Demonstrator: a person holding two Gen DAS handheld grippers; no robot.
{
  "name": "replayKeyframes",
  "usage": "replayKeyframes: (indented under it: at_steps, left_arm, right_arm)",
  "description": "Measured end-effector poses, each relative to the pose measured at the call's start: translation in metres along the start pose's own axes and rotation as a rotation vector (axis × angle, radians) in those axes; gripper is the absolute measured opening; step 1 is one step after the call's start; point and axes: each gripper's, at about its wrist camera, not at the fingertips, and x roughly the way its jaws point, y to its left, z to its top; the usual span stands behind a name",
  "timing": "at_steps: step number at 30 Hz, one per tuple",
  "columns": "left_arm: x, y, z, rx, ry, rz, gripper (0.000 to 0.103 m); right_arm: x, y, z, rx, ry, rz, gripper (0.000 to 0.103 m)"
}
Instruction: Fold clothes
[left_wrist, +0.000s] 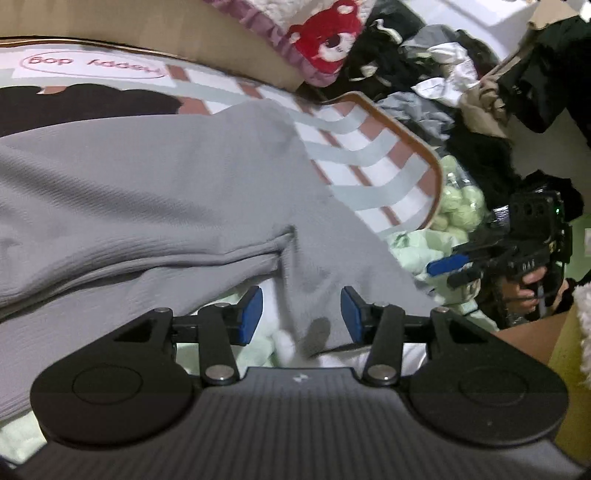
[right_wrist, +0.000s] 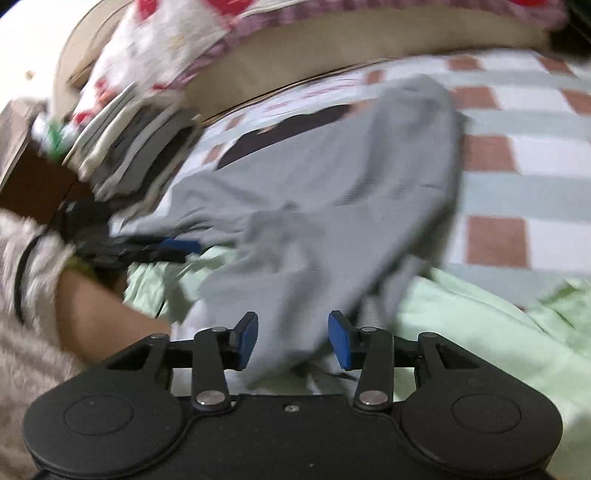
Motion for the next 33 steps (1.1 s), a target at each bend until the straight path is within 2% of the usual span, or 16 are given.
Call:
replayKeyframes:
  at_steps: [2,4,7,10,13,14,15,16,21,24,25,27,28,29,31,33]
  left_arm:
    - [0.009,0.003,0.002,-0.022,0.007,-0.029,0.047]
    - [0.019,0.003,0.004,-0.034,0.020,-0.047,0.048]
    - [0.025,-0.001,0.009,-0.039,0.038,-0.084,0.050]
    - [0.030,-0.004,0.014,-0.044,0.056,-0.121,0.053]
    - [0.035,-0.008,0.019,-0.049,0.074,-0.158,0.050]
    - [0.037,-0.009,0.021,-0.050,0.080,-0.170,0.038]
    - [0.039,-0.010,0.022,-0.052,0.086,-0.183,0.008]
    - [0.041,-0.012,0.024,-0.054,0.092,-0.195,0.004]
    - [0.050,-0.018,0.032,-0.057,0.126,-0.253,0.004]
    - [0.056,-0.027,0.038,-0.024,0.183,-0.262,0.008]
    - [0.060,-0.030,0.039,-0.009,0.205,-0.253,0.010]
    - [0.066,-0.034,0.035,0.027,0.247,-0.182,0.023]
    - [0.064,-0.034,0.034,0.038,0.250,-0.152,0.023]
    - [0.058,-0.032,0.035,0.044,0.234,-0.129,0.024]
    - [0.034,-0.023,0.038,0.047,0.183,-0.076,0.030]
    - [0.001,-0.013,0.037,0.055,0.125,0.055,0.034]
  right_arm:
    - [0.010,0.009,0.001,-0.024,0.037,0.021,0.057]
    - [0.023,0.006,0.000,0.044,0.072,-0.023,0.057]
    - [0.027,-0.008,-0.006,0.212,0.084,-0.036,0.058]
    - [0.026,-0.028,-0.018,0.420,0.102,0.021,0.058]
    - [0.027,-0.035,-0.026,0.480,0.076,0.057,0.059]
    - [0.027,-0.038,-0.029,0.500,0.068,0.069,0.044]
    - [0.027,-0.036,-0.027,0.492,0.055,0.108,0.025]
    - [0.027,-0.034,-0.025,0.485,0.042,0.146,0.005]
    - [-0.029,-0.011,0.018,0.315,-0.137,0.208,0.004]
    - [-0.057,-0.004,0.036,0.205,-0.137,0.143,0.004]
    - [-0.059,-0.003,0.038,0.183,-0.113,0.102,0.004]
    - [-0.044,-0.016,0.029,0.220,-0.036,-0.001,0.004]
    - [-0.032,-0.024,0.023,0.250,0.012,-0.043,0.004]
    - [-0.022,-0.029,0.014,0.259,0.043,-0.114,0.004]
    - [-0.013,-0.030,0.007,0.261,0.084,-0.157,0.006]
    - [-0.005,-0.030,0.001,0.261,0.124,-0.200,0.009]
